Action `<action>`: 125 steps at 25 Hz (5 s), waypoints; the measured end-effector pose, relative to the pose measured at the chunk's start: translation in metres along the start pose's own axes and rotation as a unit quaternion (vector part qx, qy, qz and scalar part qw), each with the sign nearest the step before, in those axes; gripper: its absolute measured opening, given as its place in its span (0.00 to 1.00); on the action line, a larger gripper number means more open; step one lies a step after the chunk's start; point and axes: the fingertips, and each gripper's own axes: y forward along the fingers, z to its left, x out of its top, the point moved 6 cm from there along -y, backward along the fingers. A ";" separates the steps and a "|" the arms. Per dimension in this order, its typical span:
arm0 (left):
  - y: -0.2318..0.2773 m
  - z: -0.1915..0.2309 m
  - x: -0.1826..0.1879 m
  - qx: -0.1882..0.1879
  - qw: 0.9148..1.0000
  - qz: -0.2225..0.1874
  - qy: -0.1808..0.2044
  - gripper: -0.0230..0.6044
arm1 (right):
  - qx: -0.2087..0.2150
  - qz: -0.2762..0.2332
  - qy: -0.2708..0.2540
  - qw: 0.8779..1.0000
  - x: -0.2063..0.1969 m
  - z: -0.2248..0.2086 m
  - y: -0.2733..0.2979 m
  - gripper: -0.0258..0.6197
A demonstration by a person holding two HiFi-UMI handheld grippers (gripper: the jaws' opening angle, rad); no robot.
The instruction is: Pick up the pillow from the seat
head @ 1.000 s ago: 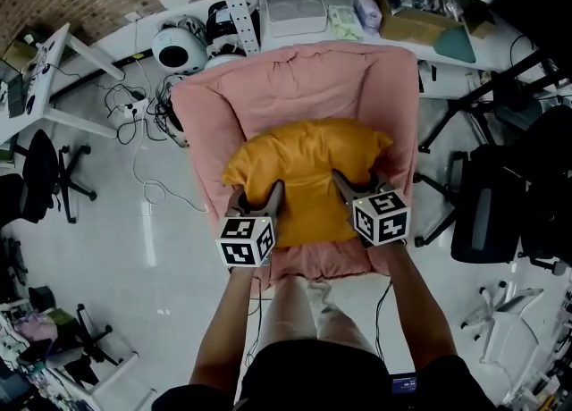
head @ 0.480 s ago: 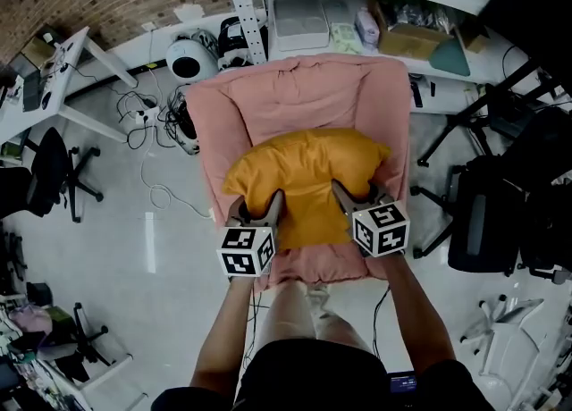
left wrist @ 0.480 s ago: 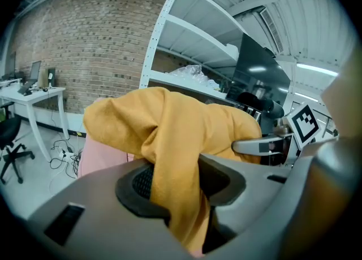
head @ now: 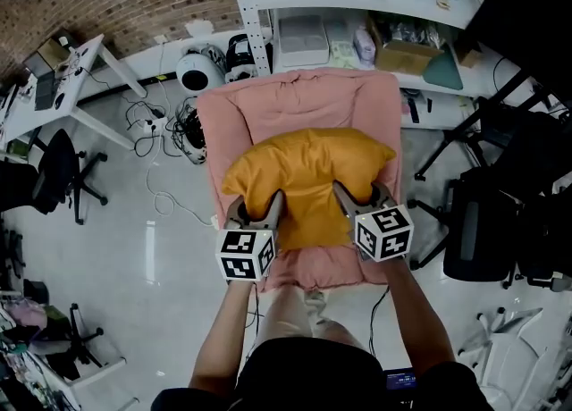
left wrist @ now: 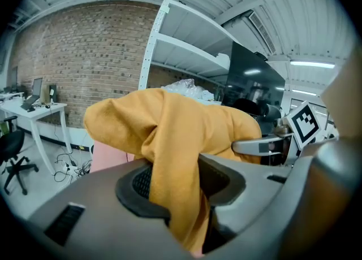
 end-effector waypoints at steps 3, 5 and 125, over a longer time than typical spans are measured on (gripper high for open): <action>-0.011 -0.006 0.011 0.002 1.000 -0.008 0.006 0.30 | 0.001 -0.008 -0.003 1.000 0.010 0.005 -0.011 0.32; -0.016 -0.011 0.020 0.005 1.000 -0.016 0.013 0.30 | 0.001 -0.015 -0.006 1.000 0.018 0.006 -0.018 0.32; -0.365 -0.119 0.058 -0.057 0.976 -0.185 0.098 0.30 | -0.079 -0.177 -0.095 0.976 0.053 0.253 -0.321 0.36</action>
